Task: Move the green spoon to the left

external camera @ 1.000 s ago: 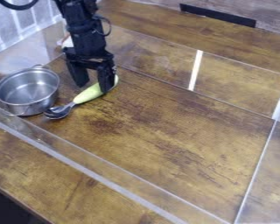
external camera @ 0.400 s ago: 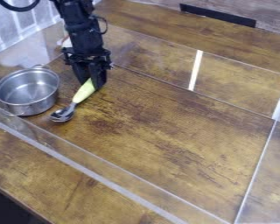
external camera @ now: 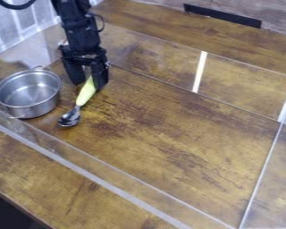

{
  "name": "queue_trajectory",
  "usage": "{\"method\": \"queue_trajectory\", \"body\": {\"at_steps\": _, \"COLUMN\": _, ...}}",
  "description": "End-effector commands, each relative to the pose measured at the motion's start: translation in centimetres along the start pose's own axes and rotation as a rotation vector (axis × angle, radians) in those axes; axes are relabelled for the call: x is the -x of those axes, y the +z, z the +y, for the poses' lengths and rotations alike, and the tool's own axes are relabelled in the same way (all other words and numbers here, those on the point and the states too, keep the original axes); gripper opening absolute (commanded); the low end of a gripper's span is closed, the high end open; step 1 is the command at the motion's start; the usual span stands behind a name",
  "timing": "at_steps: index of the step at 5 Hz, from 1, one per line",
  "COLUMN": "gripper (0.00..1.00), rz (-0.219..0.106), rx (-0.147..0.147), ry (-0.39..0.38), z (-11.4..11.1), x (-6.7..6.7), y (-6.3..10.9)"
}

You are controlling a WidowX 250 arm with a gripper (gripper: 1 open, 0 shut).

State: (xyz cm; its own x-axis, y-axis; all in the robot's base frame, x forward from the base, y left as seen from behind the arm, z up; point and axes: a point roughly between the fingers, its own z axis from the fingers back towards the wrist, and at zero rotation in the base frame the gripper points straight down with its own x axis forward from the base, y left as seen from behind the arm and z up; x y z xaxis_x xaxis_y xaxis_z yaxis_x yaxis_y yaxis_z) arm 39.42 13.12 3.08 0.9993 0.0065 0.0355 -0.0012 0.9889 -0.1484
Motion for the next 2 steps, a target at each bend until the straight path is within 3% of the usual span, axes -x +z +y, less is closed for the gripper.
{"method": "queue_trajectory", "body": {"at_steps": 1, "gripper": 1.0, "rz": -0.08, "rx": -0.032, "ry": 0.04, "z": 0.5, "x": -1.4, "y": 4.4}}
{"method": "queue_trajectory", "body": {"at_steps": 2, "gripper": 1.0, "rz": -0.117, "rx": -0.032, "ry": 0.071, "z": -0.3, "x": -2.2, "y": 7.3}}
